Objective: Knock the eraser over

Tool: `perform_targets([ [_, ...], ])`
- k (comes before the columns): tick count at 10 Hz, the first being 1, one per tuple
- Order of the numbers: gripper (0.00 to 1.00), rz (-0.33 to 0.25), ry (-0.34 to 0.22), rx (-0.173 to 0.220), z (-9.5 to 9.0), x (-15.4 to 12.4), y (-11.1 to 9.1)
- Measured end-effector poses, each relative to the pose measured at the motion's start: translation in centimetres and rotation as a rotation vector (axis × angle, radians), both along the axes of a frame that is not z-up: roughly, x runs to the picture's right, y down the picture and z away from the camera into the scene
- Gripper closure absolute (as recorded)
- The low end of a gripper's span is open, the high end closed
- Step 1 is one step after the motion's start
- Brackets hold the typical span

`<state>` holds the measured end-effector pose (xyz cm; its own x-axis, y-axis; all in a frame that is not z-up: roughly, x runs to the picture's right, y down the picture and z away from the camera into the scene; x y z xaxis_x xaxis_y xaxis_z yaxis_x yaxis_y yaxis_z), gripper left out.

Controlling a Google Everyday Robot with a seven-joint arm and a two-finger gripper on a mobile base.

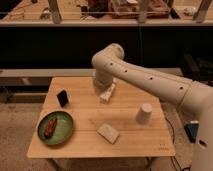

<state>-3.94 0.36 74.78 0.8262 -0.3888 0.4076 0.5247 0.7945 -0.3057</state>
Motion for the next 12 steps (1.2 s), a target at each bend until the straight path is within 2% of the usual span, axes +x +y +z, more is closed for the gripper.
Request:
perform_targets([
  [1,0.87,-0.011,-0.008,0.006,0.7,-1.0,-0.3],
  [2,0.87,-0.026,-0.026,0.002,2.1,-3.4,-0.5],
  [6,0.87,-0.07,-0.042,-0.007,5.5,-4.5,-1.2],
  [8,0.87,-0.091,-0.051,-0.017,6.9,-6.4,-0.8],
  [12,0.87,-0.172,-0.075,-0.016,10.8,-12.8,-0.4],
])
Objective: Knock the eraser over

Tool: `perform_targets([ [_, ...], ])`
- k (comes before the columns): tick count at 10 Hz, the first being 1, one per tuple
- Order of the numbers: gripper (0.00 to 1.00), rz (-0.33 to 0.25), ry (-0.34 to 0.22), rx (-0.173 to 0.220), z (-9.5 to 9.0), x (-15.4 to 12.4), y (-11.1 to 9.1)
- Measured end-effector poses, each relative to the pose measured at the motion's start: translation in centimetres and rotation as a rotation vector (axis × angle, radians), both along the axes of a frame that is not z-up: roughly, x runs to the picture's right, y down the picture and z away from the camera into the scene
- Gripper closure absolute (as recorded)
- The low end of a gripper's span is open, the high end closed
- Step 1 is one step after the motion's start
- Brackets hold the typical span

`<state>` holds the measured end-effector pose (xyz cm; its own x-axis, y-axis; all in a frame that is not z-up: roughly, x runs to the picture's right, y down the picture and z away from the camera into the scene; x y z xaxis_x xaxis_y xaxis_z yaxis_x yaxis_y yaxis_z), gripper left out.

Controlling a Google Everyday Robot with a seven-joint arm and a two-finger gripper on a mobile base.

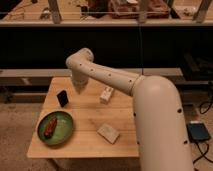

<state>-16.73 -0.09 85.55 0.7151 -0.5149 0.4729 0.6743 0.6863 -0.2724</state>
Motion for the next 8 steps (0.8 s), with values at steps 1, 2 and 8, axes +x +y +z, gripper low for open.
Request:
perform_targets([
  [1,0.87,-0.012,0.002,0.004,0.6,-1.1,0.0],
  [2,0.87,-0.02,0.0,0.008,1.0,-2.3,-0.1],
  [8,0.87,-0.018,-0.033,0.026,4.3,-7.1,0.2],
])
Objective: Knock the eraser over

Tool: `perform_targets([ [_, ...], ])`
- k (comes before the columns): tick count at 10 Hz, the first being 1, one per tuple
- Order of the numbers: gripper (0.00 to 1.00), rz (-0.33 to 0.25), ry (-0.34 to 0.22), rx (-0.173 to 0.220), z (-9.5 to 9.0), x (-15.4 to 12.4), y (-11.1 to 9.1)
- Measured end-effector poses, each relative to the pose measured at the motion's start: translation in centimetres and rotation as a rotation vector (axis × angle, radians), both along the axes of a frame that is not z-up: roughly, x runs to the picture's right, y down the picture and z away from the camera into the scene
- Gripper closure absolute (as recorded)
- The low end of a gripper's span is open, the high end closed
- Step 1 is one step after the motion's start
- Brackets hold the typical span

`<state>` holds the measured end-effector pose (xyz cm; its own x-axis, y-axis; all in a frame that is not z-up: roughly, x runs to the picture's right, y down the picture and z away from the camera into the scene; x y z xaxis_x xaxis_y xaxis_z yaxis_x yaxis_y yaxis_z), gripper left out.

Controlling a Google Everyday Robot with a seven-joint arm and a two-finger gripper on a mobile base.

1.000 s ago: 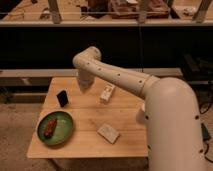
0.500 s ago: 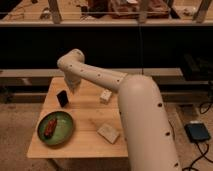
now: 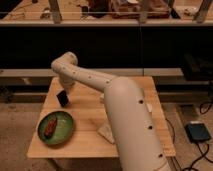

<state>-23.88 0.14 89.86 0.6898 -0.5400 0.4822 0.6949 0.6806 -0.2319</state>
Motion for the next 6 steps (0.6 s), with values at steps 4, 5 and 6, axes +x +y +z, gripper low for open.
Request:
perform_targets([
  [4,0.87,0.036,-0.023,0.027,-0.2,-0.1,-0.6],
  [5,0.87,0.045,-0.031,0.035,0.0,1.1,-1.0],
  [6,0.87,0.052,-0.044,0.034,-0.1,2.0,-1.1],
])
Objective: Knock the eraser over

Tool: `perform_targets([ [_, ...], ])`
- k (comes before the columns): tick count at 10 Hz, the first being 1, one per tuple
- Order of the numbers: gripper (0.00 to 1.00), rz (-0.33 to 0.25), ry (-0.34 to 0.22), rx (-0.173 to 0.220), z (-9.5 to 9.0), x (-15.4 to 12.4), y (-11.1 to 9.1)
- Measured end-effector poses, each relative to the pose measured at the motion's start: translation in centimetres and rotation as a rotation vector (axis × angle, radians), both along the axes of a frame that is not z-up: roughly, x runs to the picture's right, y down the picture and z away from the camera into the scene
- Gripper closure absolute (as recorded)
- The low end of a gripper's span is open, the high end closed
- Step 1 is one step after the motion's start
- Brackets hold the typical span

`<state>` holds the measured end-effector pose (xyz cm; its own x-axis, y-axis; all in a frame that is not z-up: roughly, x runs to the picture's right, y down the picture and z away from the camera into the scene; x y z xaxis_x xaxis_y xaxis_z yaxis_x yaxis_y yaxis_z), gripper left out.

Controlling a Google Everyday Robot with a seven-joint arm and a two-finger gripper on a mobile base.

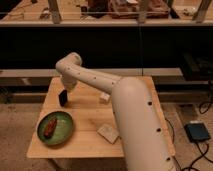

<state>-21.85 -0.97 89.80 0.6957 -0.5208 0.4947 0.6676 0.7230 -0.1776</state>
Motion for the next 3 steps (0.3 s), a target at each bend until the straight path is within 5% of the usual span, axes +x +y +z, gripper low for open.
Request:
perform_targets([
  [3,0.87,0.032,-0.027,0.011,0.43,-0.51,-0.88],
])
